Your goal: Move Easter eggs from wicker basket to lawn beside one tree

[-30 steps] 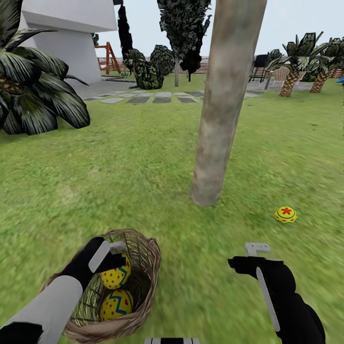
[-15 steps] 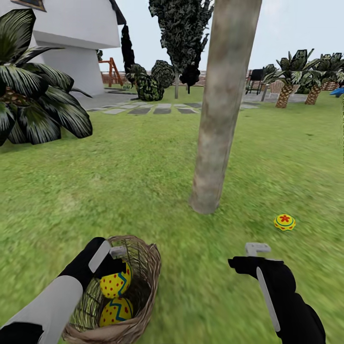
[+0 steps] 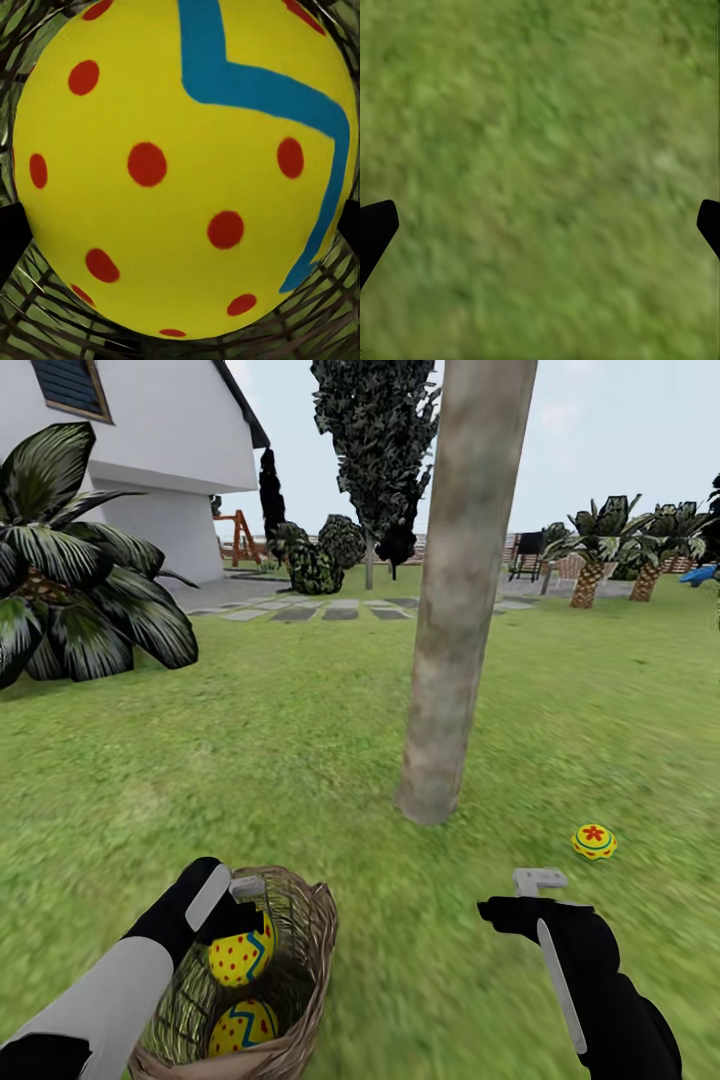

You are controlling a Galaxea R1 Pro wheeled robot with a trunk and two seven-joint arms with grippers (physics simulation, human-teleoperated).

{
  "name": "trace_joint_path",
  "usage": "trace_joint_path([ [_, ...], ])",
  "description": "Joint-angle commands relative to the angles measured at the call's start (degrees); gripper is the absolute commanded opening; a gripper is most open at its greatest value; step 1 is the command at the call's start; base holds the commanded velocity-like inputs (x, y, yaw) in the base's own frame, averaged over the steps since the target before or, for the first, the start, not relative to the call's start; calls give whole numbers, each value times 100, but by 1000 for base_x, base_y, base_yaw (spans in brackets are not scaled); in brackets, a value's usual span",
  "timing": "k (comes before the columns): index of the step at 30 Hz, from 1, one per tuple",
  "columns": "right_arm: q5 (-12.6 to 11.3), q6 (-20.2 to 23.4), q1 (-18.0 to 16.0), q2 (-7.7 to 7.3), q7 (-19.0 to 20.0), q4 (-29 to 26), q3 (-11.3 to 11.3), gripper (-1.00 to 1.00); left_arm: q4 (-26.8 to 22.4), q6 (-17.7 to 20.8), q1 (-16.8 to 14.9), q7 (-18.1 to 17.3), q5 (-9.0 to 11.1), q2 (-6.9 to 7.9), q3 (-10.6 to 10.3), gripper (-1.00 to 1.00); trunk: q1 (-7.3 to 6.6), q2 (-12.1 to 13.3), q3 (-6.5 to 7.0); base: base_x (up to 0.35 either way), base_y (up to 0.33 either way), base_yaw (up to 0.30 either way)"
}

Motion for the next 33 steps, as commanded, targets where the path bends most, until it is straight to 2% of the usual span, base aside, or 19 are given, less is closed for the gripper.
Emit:
trace_joint_path([
  [1,55,25,-4,4,40,-6,-6,100,-4,11,-2,47,57,8,-38,-100,-3,0,17,0,0,0],
  [3,55,25,-4,4,42,-5,-6,100,-1,11,-1,47,59,8,-38,-100,-9,2,62,0,0,0],
  [12,55,25,-4,4,39,-5,-6,100,-36,11,2,47,62,8,-38,-100,-9,2,62,-6,0,0],
  [33,56,25,-4,-1,39,-5,-6,100,-62,11,3,47,49,8,-38,-100,-9,2,62,-86,0,0],
])
